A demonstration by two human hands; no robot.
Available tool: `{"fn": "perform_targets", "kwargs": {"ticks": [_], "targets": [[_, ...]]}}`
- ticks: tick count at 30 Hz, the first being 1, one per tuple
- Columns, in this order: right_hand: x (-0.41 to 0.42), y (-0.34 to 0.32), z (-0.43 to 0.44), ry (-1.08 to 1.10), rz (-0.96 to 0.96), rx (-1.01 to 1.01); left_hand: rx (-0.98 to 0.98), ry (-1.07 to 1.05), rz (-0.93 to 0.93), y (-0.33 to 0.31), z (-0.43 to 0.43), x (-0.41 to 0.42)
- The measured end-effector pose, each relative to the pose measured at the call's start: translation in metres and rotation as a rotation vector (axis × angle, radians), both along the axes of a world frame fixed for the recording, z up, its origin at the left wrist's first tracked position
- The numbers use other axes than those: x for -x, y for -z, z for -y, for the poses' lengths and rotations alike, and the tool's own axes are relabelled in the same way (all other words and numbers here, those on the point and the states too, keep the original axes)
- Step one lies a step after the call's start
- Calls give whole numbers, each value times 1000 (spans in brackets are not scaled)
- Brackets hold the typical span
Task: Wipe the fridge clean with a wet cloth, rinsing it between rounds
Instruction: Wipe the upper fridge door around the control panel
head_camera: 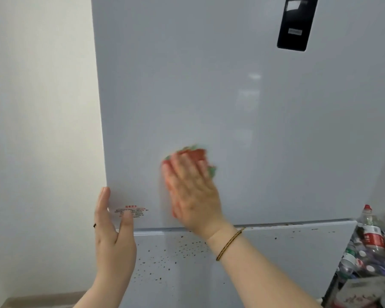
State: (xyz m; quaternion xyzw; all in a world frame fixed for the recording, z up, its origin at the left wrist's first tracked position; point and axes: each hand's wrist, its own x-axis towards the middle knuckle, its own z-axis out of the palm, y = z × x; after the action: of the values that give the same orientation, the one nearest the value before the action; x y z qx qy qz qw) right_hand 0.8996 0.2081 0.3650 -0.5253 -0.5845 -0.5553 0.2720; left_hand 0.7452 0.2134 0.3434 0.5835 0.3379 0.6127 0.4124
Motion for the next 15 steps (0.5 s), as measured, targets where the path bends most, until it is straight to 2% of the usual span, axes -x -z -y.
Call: {"fn": "perform_targets", "kwargs": {"ticks": [1, 3, 4, 7, 8, 9, 10, 13, 15], "targets": [[-2, -1, 0, -13, 99, 52, 9, 13, 20, 0, -1, 3], [-21, -11, 9, -16, 137, 18, 0, 50, 76, -2, -6, 10], [-33, -19, 15, 10, 55, -62, -12, 69, 99, -4, -9, 15], [-50, -48, 23, 61, -471, -429, -38, 100, 94, -13, -13, 25], [-42, -53, 18, 55, -593, -518, -38, 104, 85, -15, -14, 25], [-30, -53, 11, 40, -633, -538, -39, 105, 78, -17, -15, 24], [-14, -48, 3, 34, -581, -482, -44, 103, 69, -20, -15, 23], [17, -16, -11, 31, -84, -78, -53, 92, 56, -31, -18, 18], [0, -15, -3, 25, 126, 35, -47, 102, 71, -37, -20, 16]]}}
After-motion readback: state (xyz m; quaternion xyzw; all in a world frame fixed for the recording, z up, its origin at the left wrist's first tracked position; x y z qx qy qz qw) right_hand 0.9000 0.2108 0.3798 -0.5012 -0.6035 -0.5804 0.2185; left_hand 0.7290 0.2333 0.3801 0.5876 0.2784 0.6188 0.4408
